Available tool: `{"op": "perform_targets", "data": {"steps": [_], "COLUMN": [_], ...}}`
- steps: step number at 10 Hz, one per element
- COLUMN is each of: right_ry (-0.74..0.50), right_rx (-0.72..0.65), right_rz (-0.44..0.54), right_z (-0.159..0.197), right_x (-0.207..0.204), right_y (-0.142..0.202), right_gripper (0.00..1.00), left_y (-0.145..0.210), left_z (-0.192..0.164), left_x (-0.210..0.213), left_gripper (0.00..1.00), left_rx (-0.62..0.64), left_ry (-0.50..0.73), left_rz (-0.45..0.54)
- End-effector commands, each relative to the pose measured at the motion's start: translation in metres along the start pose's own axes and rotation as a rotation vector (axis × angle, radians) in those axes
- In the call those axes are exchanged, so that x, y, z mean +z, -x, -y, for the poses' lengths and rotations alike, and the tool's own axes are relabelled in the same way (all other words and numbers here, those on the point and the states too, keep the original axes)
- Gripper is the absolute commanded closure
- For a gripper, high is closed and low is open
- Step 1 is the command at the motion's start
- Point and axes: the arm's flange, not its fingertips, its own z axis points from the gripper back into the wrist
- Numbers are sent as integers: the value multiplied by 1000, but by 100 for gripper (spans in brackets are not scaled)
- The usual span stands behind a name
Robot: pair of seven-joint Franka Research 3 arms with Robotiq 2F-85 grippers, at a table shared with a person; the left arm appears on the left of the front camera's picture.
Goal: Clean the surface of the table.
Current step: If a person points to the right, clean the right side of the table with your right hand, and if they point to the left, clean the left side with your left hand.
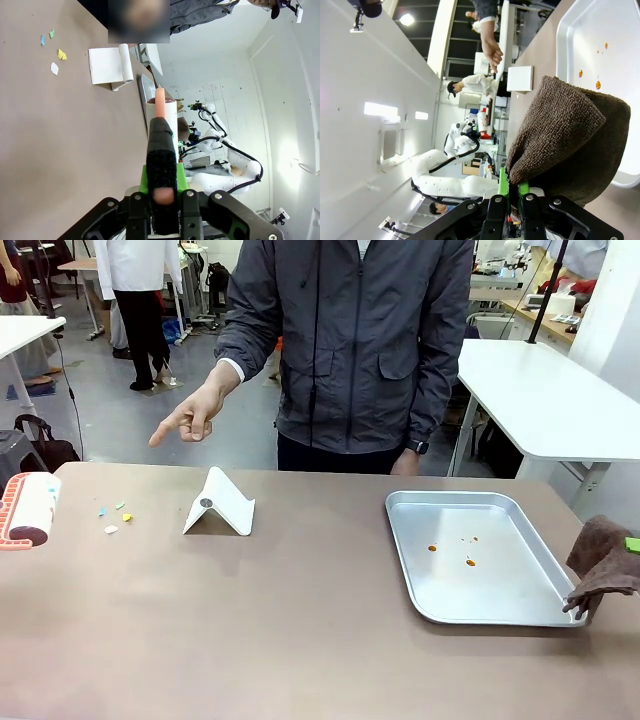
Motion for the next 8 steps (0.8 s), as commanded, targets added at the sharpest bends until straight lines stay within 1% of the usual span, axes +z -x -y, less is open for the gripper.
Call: {"op": "perform_targets", "data": {"steps": [1,2,3,4,6,8], "right_ry": [-1,-1,-1,-1,-1,-1], "right_rx": [-24,-24,-24,-24,-24,-24], "right_rz": [1,1,1,1,1,1], "right_z": [-4,-4,-4,-4,-4,-4], "right_x": [1,1,1,1,1,1], "right_y": [0,0,0,0,0,0], "right_gripper": [100,100,100,100,100,100], "left_y": [-1,-1,0,-5,-22,-41], "left_z": [5,5,0,0,-1,-12], "left_x": [0,0,0,-3,-13,-30], "left_gripper": [100,100,78,78,78,78], "left_rx": [3,3,0,18,71,104], "left_ry": [7,7,0,-82,-194,-293], "left_rz": [9,9,0,58,165,229]}}
